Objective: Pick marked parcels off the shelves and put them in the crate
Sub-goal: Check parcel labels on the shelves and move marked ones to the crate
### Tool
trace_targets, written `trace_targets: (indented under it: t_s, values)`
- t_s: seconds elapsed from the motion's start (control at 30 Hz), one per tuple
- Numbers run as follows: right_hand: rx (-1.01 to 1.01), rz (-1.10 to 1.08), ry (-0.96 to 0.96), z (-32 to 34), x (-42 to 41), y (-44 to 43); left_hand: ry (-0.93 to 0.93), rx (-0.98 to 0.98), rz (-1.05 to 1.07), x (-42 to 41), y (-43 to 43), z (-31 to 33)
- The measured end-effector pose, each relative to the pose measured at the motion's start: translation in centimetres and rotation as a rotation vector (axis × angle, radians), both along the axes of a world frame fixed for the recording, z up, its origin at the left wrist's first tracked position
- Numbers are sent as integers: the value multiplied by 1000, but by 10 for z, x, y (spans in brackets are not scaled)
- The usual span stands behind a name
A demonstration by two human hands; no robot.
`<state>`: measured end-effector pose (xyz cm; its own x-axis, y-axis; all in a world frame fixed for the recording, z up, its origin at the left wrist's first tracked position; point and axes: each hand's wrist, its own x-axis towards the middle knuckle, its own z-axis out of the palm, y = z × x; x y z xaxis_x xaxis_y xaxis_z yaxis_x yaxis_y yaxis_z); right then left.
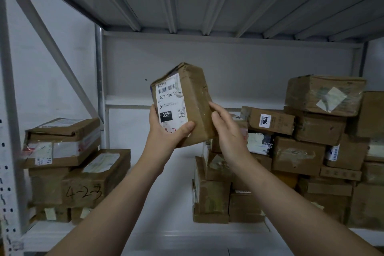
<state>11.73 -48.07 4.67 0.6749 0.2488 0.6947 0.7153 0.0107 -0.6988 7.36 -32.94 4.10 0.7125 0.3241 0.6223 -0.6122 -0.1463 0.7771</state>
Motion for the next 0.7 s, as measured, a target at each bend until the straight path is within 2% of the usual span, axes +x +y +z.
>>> trace_targets:
  t_s: [0.13, 0.3, 0.53, 0.7]
  values:
    - [-113, 1, -3, -4, -2, 5, -136, -120, 60, 0, -3, -9]
    - [-80, 89, 57, -6, -1, 4, -218, -101, 89, -4, 3, -14]
    - [-3, 140, 102, -15, -1, 16, -238, -55, 142, -5, 12, -18]
    - [20, 202, 111, -28, 0, 26, -154, 19, 180, -13, 27, -44]
